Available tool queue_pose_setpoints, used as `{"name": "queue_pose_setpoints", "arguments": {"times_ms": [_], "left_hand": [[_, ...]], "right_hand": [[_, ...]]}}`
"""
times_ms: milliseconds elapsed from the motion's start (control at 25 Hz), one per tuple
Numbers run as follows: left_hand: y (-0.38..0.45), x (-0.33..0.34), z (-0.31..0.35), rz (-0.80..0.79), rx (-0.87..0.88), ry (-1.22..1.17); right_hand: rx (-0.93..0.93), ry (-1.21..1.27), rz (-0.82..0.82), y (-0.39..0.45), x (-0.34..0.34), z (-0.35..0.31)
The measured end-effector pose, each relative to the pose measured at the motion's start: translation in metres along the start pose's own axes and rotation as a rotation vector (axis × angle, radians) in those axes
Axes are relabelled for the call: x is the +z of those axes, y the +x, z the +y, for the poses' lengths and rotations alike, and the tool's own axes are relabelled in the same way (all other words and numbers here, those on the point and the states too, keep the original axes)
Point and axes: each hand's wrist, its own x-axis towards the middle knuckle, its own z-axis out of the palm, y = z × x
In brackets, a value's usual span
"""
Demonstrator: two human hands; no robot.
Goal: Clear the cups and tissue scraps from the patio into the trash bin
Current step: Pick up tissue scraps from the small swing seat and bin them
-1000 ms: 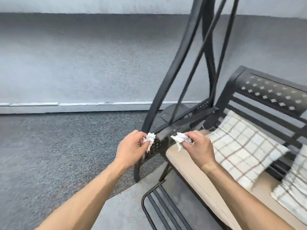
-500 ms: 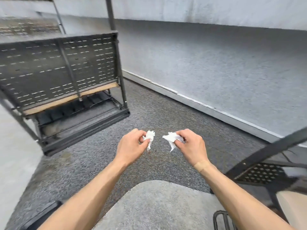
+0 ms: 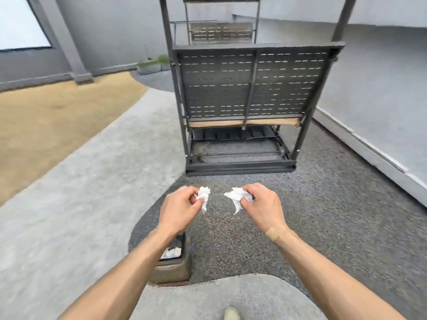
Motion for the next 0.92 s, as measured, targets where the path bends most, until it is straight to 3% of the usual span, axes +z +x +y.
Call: {"name": "queue_pose_setpoints", "arguments": {"times_ms": [240,560,920], "left_hand": [[0.030,-0.029,-0.061,0.101,-0.231,0.096],[0.065,-0.027,-0.111,0.125,-0.502,0.156],[0.111,-0.024,-0.206,0.103,-0.595,0.141]], "right_hand": [[-0.153,0.064,-0.139,0.087,0.065,-0.037],[-0.201,0.083,-0.311,0.166,0.120,-0.043],[-0.183,0.042,-0.448,0.216,0.227,-0.061]]}}
